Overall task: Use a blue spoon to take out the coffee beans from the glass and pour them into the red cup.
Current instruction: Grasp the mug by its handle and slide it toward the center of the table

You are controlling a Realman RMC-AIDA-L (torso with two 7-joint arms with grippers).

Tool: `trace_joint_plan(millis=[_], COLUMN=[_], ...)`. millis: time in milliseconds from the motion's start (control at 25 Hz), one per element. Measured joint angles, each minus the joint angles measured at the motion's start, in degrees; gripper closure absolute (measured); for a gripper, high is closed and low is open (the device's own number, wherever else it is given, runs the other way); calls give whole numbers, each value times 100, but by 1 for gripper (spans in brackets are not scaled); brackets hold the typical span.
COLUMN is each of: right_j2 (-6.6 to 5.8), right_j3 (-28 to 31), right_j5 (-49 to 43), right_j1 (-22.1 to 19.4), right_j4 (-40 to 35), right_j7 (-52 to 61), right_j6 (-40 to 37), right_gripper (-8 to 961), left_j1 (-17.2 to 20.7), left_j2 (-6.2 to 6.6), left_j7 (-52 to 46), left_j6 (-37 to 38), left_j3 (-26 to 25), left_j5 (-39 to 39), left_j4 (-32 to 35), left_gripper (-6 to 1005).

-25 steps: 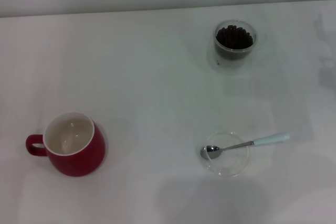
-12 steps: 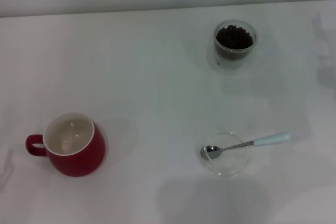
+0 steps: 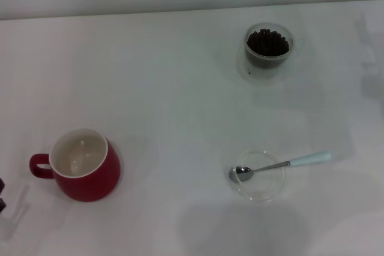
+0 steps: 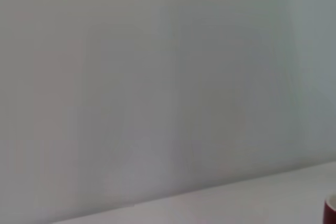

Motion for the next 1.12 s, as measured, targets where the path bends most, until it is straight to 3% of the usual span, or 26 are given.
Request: trace_joint_plan(millis=[1120], right_j2=[-1], right_j3=[0], right_j5=[-150], right_j1=[-35], right_j4=[0], right_j7=[0], right_j6=[1], right_gripper=[155], left_j1=[-458], left_j2=[-34], left_j7=[30], left_j6=[-843], left_j3=[14], left_j5=[430], left_j4=[224], left_gripper=[112])
